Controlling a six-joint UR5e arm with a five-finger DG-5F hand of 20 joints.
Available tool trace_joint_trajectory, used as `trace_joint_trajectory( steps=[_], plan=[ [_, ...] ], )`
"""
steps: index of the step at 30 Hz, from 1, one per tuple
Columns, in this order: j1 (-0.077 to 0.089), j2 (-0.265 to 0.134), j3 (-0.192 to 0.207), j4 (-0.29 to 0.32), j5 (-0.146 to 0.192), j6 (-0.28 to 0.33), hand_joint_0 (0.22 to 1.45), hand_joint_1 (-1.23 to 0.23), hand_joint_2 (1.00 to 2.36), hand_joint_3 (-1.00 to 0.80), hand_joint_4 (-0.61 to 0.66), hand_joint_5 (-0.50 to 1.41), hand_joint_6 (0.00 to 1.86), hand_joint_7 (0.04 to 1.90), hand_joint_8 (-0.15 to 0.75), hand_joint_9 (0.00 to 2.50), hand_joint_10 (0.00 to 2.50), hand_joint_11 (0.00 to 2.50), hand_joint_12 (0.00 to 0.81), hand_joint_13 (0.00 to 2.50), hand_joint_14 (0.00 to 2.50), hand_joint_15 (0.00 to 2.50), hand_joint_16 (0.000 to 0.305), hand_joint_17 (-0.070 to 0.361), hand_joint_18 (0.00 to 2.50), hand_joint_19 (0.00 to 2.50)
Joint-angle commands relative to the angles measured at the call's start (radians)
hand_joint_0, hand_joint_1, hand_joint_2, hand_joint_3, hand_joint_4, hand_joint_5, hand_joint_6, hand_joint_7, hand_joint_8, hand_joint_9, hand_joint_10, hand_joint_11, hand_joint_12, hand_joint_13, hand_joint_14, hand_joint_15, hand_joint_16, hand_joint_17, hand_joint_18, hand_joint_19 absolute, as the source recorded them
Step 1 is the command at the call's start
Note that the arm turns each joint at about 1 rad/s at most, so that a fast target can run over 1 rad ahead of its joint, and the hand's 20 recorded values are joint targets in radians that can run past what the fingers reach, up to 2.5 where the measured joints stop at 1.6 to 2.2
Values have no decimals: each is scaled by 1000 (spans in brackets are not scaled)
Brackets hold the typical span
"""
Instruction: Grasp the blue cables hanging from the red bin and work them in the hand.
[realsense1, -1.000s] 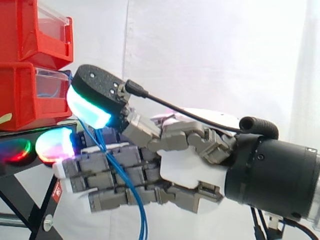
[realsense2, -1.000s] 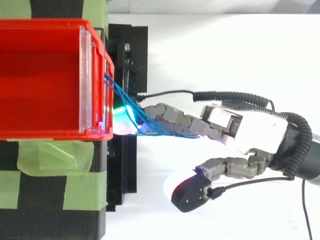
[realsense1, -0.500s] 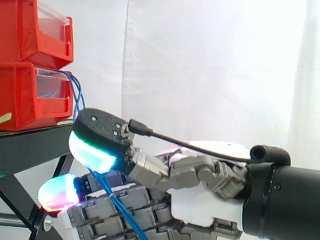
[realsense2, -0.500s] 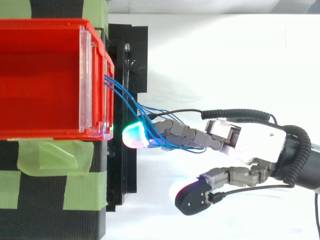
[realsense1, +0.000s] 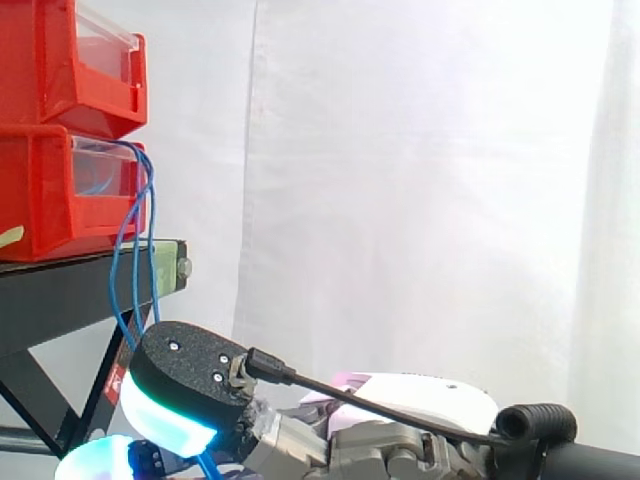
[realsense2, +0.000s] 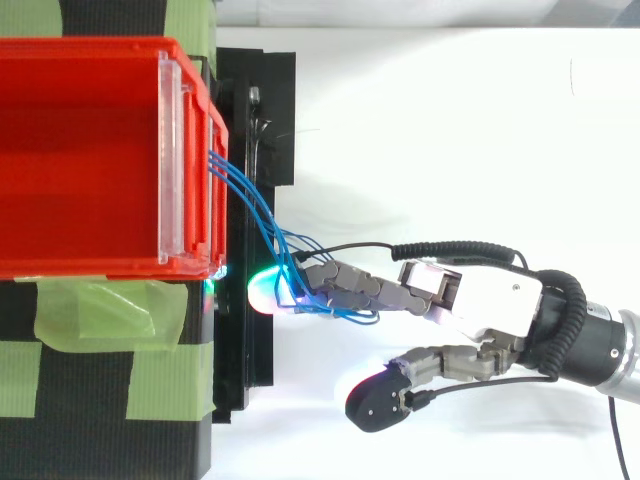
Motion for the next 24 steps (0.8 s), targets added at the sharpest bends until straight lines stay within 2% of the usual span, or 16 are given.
trace_joint_trajectory(
  steps=[1,6,8,11,14,20,24],
  plan=[
    [6,-1,1,-8,5,3,829,-483,1003,-927,243,-171,7,718,330,304,4,187,397,272,9,323,59,133,326,406],
    [8,-2,-1,-11,7,-3,830,-481,1003,-932,244,-171,8,719,330,303,5,183,398,283,10,325,59,132,329,407],
    [9,-18,1,-8,7,3,830,-481,1003,-932,244,-171,7,721,330,304,4,182,398,287,9,328,59,132,330,407],
    [12,-56,1,24,17,8,830,-480,1003,-934,242,-171,7,716,330,304,5,191,399,291,11,334,59,132,331,414],
    [21,-76,1,99,28,5,829,-479,1003,-930,242,-171,7,718,330,307,4,192,398,296,10,332,59,132,337,412],
    [26,-77,1,100,27,-9,831,-477,1003,-936,244,-171,7,719,329,309,4,199,402,309,10,345,59,132,352,418],
    [26,-105,2,110,27,-6,830,-476,1004,-931,244,-171,7,719,329,311,7,194,402,317,10,349,59,132,356,420]
  ],
)
